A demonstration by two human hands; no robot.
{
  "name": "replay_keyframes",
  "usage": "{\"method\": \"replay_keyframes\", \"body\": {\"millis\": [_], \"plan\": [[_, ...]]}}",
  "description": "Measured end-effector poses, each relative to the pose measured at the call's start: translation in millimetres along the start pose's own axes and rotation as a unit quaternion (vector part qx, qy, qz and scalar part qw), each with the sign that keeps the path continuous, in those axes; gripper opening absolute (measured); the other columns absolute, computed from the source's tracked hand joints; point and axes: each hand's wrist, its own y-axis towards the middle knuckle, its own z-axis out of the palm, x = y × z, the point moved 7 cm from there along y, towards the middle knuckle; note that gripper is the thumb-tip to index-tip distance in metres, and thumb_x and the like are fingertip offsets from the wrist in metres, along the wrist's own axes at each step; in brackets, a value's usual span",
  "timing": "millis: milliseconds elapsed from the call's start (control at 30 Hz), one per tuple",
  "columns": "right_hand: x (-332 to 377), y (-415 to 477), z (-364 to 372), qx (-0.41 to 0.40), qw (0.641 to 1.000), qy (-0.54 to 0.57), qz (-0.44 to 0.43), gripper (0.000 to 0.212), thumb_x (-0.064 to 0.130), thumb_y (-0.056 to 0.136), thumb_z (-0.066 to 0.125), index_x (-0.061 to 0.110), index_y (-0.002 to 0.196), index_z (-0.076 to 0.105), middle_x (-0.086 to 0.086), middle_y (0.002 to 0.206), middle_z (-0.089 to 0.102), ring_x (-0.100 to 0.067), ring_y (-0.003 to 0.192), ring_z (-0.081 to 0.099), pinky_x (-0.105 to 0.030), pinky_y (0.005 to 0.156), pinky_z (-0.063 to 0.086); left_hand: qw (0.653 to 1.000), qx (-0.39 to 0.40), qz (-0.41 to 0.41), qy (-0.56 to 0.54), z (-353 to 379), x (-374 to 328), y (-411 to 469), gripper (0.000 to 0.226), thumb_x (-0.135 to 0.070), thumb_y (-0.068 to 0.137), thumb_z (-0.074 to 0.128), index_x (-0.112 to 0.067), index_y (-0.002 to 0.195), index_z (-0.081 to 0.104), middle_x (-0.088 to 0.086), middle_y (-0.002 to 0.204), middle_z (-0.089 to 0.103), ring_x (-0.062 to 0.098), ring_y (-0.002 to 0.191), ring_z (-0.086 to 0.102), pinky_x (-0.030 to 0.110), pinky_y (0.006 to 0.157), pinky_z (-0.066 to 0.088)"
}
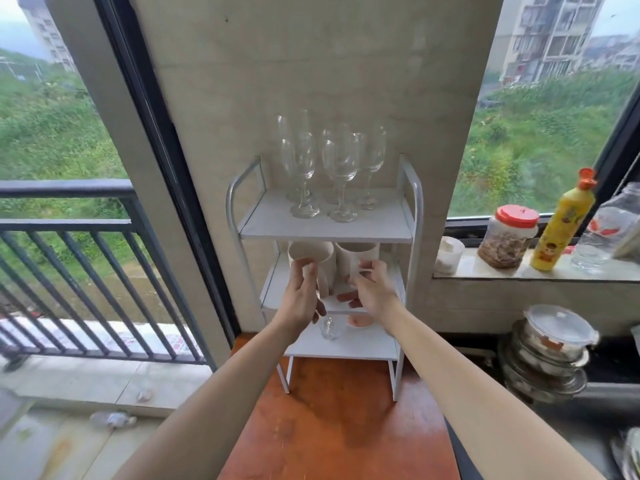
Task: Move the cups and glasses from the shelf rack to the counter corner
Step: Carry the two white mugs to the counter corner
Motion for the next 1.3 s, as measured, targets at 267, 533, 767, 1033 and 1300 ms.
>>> {"method": "replay_keyframes", "body": {"millis": [267, 533, 767, 1033, 1300], "plan": [[-9.0, -21.6, -5.9, -0.073, 0.996, 0.027, 0.052, 0.031, 0.053, 0.097, 0.048, 0.026, 0.108, 0.058, -0.002, 0.081, 0.062, -0.018, 0.070, 0.065, -0.033, 0.062, 0.061, 0.996, 0.004, -0.080, -0.048, -12.8, 6.5, -28.9, 0.027, -0.042, 0.102, 0.039, -0.026, 0.120, 0.029, 0.017, 0.089, 0.061, 0.027, 0.055, 0.066, 0.033, 0.050, 0.055], [-18.7, -72.1, 1.3, -0.088, 0.996, 0.013, 0.025, 0.037, 0.052, 0.101, 0.044, 0.021, 0.086, 0.059, -0.019, 0.088, 0.068, -0.023, 0.073, 0.067, -0.029, 0.062, 0.054, 0.990, -0.059, -0.017, 0.124, -29.1, 27.1, -80.1, 0.020, -0.041, 0.104, 0.037, -0.037, 0.123, 0.033, 0.001, 0.073, 0.059, 0.018, 0.061, 0.061, 0.043, 0.058, 0.060], [-62.6, -154.4, -9.7, -0.143, 0.989, 0.011, -0.028, 0.049, 0.054, 0.099, 0.046, 0.041, 0.054, 0.059, 0.016, 0.053, 0.052, -0.010, 0.057, 0.060, -0.024, 0.055, 0.045, 0.961, -0.120, 0.113, 0.222, -8.5, 38.8, -142.7, 0.020, -0.027, 0.105, 0.041, -0.021, 0.124, 0.044, 0.004, 0.060, 0.062, 0.021, 0.053, 0.059, 0.033, 0.053, 0.041], [-143.7, -252.5, -85.8, -0.261, 0.965, 0.021, 0.011, 0.044, 0.037, 0.106, 0.046, 0.026, 0.065, 0.053, 0.015, 0.052, 0.049, -0.011, 0.058, 0.052, -0.033, 0.063, 0.046, 0.982, 0.016, 0.075, 0.175, 70.5, 81.2, -200.9, 0.020, -0.030, 0.104, 0.044, -0.027, 0.124, 0.043, -0.002, 0.069, 0.066, 0.017, 0.057, 0.065, 0.036, 0.053, 0.051], [-180.8, -369.1, -217.4, -0.418, 0.904, 0.072, 0.046, 0.039, 0.040, 0.103, 0.050, 0.017, 0.073, 0.062, 0.015, 0.049, 0.050, -0.015, 0.063, 0.051, -0.038, 0.067, 0.042, 0.971, 0.173, 0.093, 0.134, 206.6, 42.6, -277.3, 0.029, -0.028, 0.103, 0.047, -0.036, 0.125, 0.030, 0.002, 0.079, 0.068, 0.023, 0.067, 0.068, 0.049, 0.070, 0.057]]}}
